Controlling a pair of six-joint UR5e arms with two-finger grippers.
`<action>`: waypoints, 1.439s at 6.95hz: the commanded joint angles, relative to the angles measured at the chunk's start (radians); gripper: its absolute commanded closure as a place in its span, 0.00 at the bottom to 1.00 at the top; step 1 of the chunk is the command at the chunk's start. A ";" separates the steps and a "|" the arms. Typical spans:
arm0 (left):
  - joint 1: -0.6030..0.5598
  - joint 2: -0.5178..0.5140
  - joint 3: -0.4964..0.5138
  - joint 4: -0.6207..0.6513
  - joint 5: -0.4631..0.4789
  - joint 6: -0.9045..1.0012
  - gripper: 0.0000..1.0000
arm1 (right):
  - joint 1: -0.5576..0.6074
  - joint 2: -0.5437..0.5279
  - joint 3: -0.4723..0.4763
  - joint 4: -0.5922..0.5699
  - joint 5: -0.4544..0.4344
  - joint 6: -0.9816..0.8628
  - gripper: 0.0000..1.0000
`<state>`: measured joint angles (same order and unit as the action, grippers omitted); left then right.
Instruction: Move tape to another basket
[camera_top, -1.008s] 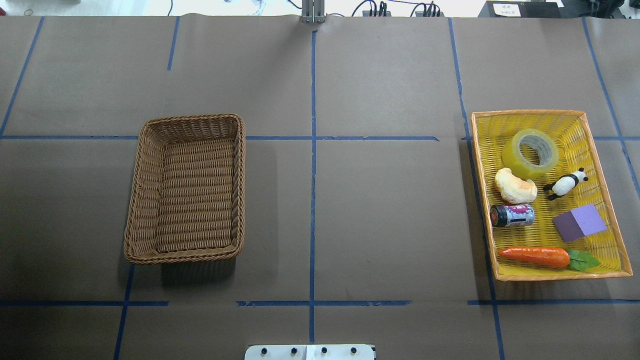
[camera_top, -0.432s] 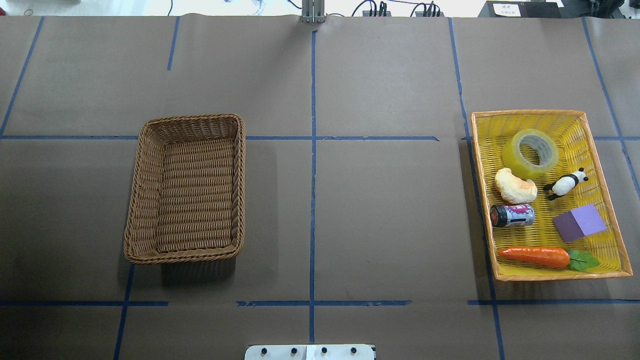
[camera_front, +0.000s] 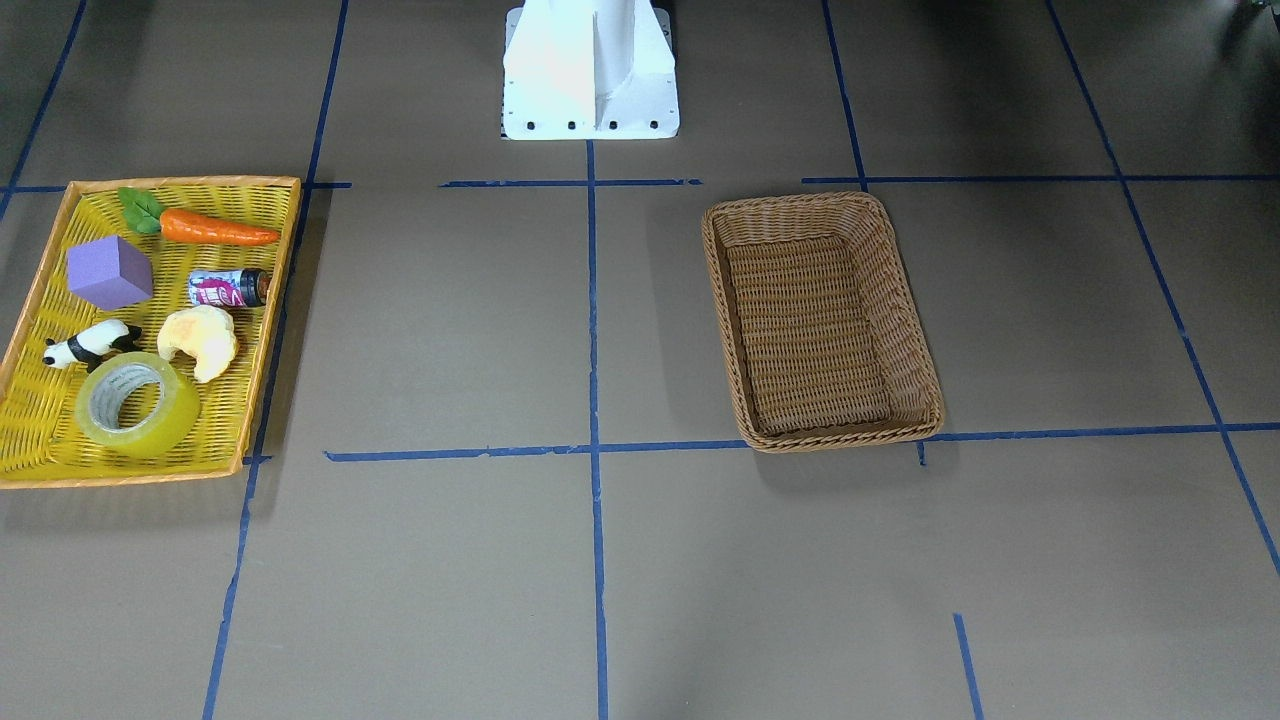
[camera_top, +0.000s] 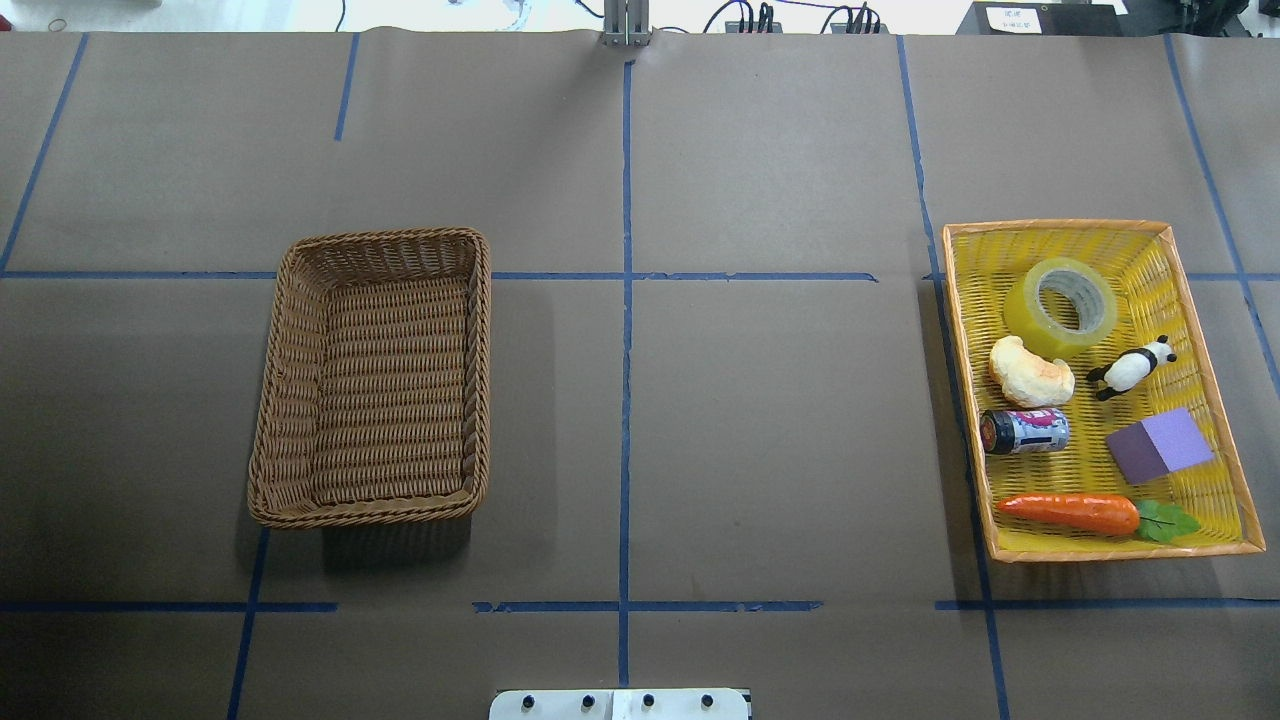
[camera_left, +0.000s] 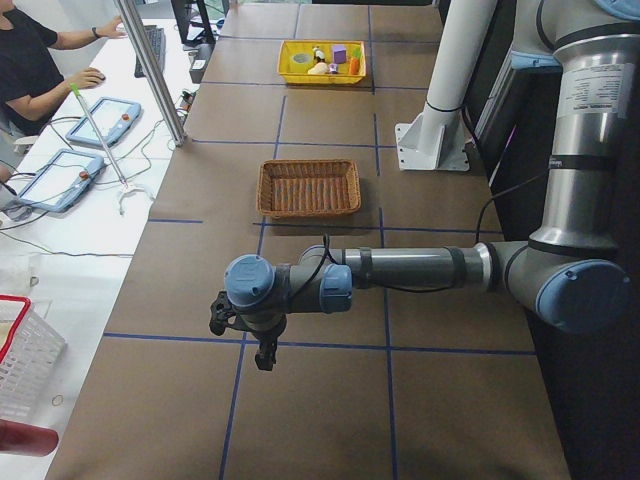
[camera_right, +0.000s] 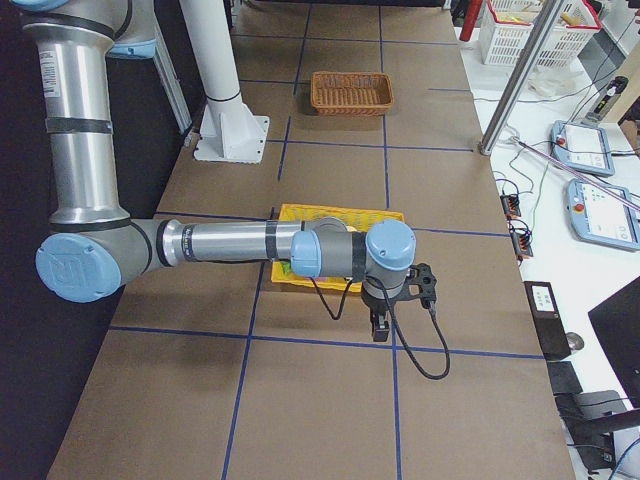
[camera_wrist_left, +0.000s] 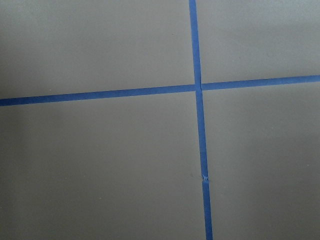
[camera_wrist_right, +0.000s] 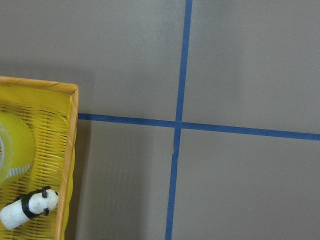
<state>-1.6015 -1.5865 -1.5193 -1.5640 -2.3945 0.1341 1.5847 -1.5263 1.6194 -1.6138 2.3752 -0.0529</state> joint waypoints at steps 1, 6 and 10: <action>0.000 0.000 -0.002 -0.002 0.000 0.001 0.00 | -0.098 0.008 0.051 0.040 -0.004 0.148 0.00; 0.000 -0.003 -0.002 -0.004 0.000 -0.002 0.00 | -0.282 0.009 0.021 0.227 -0.011 0.370 0.00; 0.000 -0.003 -0.001 -0.004 0.000 -0.004 0.00 | -0.385 0.083 0.010 0.227 -0.025 0.450 0.00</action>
<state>-1.6015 -1.5891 -1.5214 -1.5677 -2.3947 0.1306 1.2329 -1.4734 1.6362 -1.3868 2.3599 0.3524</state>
